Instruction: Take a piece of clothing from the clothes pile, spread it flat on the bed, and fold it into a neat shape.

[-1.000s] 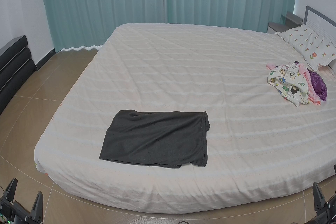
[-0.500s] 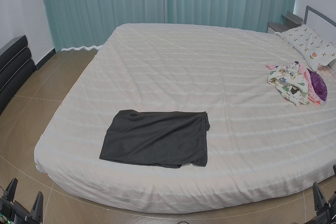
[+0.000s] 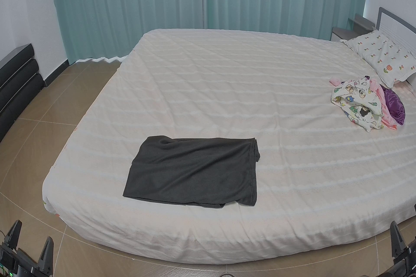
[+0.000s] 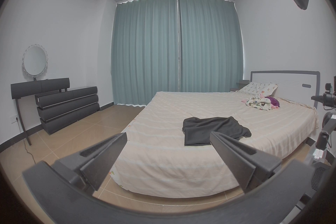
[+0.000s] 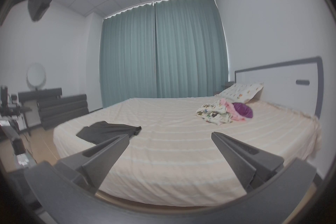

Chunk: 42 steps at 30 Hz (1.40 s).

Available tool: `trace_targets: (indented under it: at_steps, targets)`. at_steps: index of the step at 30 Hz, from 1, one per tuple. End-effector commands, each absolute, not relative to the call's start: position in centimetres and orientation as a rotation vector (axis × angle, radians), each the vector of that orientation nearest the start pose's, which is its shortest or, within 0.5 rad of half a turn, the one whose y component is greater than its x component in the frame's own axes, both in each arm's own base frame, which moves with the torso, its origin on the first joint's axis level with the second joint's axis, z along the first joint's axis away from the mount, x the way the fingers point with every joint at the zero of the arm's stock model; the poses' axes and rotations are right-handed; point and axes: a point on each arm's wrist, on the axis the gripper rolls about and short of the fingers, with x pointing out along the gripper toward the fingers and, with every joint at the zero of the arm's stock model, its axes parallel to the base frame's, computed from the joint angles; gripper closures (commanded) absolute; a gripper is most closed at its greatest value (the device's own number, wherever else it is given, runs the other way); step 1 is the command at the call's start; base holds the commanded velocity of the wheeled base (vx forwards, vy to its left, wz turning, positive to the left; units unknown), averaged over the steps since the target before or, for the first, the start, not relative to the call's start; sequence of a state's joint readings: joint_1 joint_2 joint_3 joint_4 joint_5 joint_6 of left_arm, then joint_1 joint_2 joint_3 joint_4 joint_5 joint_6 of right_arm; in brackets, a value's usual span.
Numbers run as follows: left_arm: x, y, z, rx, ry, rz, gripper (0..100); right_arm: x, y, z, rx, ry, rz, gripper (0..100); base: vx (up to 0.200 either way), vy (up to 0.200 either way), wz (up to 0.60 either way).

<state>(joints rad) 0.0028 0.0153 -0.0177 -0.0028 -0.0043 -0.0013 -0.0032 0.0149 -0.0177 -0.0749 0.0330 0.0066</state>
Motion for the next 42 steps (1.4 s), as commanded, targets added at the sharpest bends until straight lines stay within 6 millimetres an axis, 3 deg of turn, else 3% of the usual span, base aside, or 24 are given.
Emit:
trace_targets:
  at_steps: [1,13,17,42]
  targets:
    - [-2.3,0.0,7.6,-0.002,0.000,-0.002,0,-2.3,0.0,8.4,-0.051,-0.081,0.003,0,0.000,0.000,0.00]
    - [-2.3,0.0,7.6,-0.002,0.000,-0.002,0,-2.3,0.1,8.2,-0.119,-0.065,0.035,0,0.000,0.000,0.00]
    - [-2.3,0.0,7.6,-0.002,0.000,-0.002,0,-2.3,0.1,7.5,-0.043,0.022,0.031,0,0.000,0.000,0.00]
    - [-2.3,0.0,7.6,-0.002,0.000,-0.002,0,-2.3,0.0,7.6,0.000,0.000,0.015,0,0.000,0.000,0.00]
